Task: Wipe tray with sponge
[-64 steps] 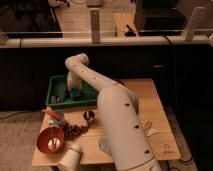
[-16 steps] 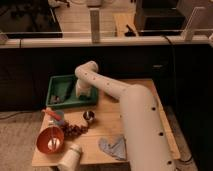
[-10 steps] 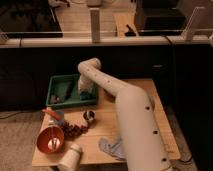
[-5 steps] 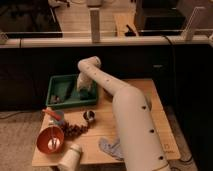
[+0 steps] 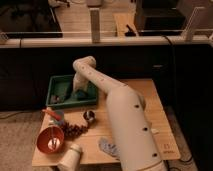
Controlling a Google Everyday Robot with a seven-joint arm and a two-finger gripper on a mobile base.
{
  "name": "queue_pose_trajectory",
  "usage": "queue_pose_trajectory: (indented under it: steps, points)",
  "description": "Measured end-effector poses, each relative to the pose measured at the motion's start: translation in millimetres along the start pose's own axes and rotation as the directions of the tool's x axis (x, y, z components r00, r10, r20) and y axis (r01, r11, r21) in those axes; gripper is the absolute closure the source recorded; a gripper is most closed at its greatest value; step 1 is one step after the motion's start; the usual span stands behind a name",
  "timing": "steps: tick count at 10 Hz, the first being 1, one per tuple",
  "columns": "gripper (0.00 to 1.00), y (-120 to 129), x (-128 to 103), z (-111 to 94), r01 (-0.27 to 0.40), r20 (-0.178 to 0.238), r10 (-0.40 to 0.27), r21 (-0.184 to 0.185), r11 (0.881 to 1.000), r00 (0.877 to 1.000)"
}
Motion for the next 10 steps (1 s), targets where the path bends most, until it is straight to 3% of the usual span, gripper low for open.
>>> queue_pose_trajectory:
  steps: [10]
  points:
    - [0.99, 2.3, 0.1, 0.2, -0.001, 0.0, 0.001, -0.004, 1.0, 1.0]
